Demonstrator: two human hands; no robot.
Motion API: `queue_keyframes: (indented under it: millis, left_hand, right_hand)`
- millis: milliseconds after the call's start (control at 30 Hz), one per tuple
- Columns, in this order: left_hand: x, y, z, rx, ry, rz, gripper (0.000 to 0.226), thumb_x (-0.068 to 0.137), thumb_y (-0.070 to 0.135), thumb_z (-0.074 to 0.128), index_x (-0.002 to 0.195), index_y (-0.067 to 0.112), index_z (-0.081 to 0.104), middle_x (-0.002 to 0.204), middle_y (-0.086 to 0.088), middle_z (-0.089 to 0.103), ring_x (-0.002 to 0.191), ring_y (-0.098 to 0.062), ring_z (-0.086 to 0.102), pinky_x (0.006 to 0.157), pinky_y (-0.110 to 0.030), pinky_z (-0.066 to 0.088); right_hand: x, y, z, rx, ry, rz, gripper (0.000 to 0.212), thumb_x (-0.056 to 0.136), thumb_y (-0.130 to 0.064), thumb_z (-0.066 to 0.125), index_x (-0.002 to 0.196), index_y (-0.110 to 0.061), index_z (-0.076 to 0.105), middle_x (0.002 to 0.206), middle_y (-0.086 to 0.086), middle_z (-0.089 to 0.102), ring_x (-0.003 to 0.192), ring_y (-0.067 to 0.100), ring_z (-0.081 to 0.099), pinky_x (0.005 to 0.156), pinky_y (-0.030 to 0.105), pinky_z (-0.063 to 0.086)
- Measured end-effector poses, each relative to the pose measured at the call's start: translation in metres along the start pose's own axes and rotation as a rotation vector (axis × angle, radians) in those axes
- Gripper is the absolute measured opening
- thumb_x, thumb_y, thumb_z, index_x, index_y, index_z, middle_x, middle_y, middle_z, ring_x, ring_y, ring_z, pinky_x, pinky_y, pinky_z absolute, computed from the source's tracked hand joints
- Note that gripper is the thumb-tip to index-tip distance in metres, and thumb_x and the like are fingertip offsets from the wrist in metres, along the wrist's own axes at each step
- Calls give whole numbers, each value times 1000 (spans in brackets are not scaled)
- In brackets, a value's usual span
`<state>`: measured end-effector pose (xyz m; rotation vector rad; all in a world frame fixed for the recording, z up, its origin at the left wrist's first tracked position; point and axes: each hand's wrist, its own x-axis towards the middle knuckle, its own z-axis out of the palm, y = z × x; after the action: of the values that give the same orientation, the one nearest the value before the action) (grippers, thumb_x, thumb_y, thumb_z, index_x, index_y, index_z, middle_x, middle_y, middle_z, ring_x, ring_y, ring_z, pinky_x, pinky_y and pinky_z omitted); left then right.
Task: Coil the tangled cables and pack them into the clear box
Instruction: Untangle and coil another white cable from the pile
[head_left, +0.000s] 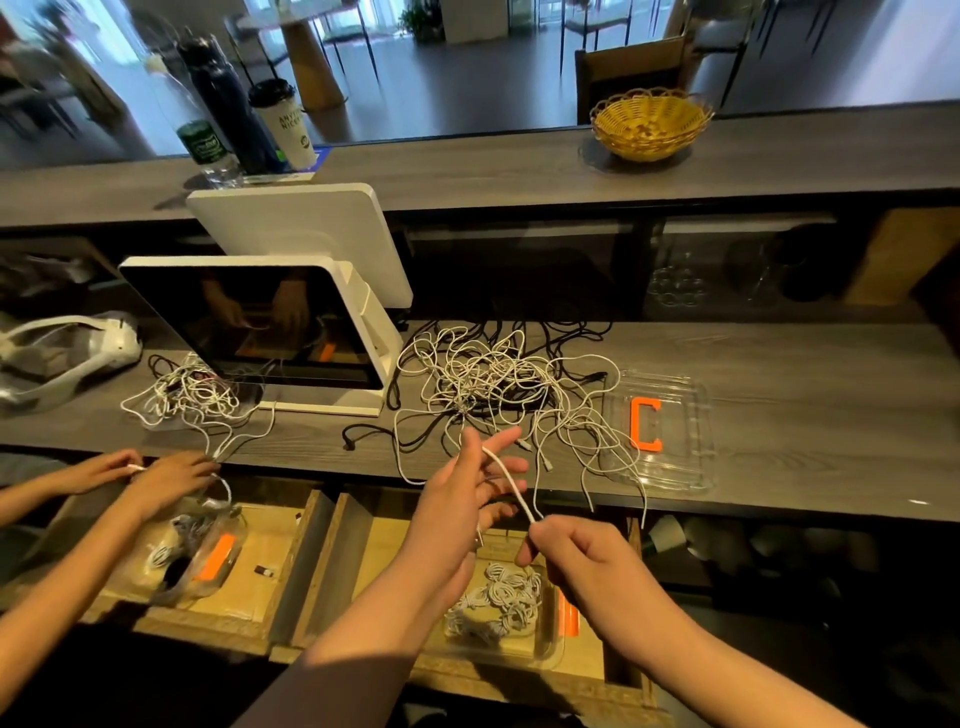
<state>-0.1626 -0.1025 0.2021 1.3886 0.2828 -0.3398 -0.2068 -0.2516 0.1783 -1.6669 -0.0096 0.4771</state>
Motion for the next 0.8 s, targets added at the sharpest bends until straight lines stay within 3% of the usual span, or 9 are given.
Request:
queue_keyframes:
  millis: [67,167,400,467,600,800]
  left_hand:
    - [0,0,6,-88,-13,-2,50,96,54,36,121,25,68,90,-9,72,85,-18,69,78,-30,56]
    - [0,2,9,-160,-29,2,50,97,55,35,125,27,65,75,-6,66,69,-15,64,66,-28,54]
    - [9,8,16,-185,-35,-11,48,100,57,31,126,33,64,61,-3,54,45,-7,41,42,-19,35]
    - [13,8,17,-228,-41,-26,51,101,56,30,130,29,63,59,-2,50,40,-5,34,38,-18,27]
    - [15,7,21,-357,-68,-45,54,102,55,27,131,24,59,55,4,33,38,-3,25,40,-20,16]
    - [20,8,23,-363,-123,-9,57,101,59,27,132,25,61,62,3,26,48,-7,21,45,-22,22]
  right_hand:
    - [-3,3,2,-3,-2,26,34,102,-33,48,83,-16,70,64,2,46,58,15,39,53,25,31]
    - [-6,6,4,-3,3,56,33,102,-30,49,83,-13,70,59,-7,41,55,8,35,51,21,29]
    - [-4,0,2,-108,58,-10,27,100,-37,53,82,-27,71,66,8,52,63,13,45,61,31,36]
    - [-4,-2,4,-127,88,-6,28,100,-36,53,78,-29,70,63,-1,53,62,9,45,60,30,35]
    - [-5,-6,8,-216,110,40,31,100,-38,51,78,-28,70,57,-8,51,56,3,42,57,26,33]
    - [-1,-12,10,-387,123,28,35,102,-35,49,79,-14,67,56,-4,50,52,5,41,52,23,29]
